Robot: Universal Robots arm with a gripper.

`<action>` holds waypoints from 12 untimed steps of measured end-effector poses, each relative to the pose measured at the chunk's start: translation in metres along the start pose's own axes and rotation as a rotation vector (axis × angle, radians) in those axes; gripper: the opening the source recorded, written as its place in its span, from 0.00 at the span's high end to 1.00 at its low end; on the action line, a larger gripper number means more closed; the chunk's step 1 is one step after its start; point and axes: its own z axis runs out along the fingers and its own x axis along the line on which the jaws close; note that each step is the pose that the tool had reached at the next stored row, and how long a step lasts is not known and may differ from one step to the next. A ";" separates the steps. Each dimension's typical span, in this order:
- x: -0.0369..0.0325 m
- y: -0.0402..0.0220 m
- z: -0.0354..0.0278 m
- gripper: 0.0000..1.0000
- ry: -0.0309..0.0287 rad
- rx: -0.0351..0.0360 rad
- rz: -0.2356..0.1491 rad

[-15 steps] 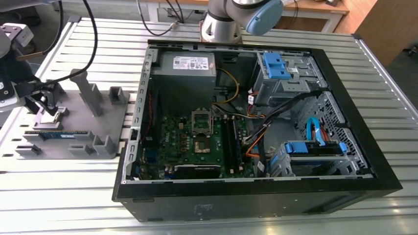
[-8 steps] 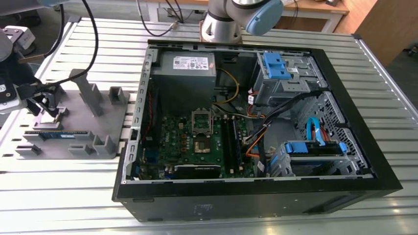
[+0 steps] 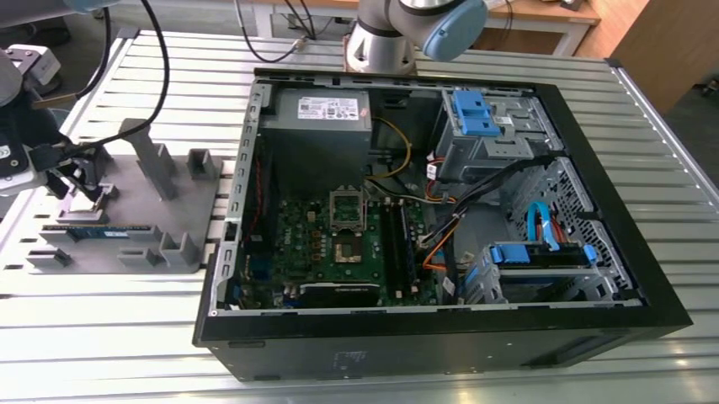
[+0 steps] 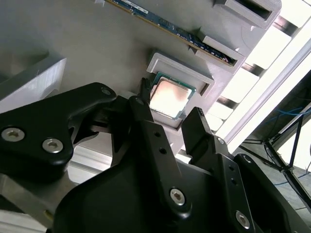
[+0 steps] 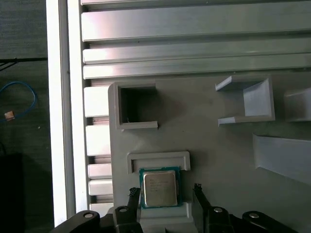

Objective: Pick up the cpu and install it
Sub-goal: 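Pick up the cpu and move it towards the insertion slot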

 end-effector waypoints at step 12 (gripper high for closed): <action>0.0006 0.0005 0.0078 0.46 0.0006 -0.0001 -0.019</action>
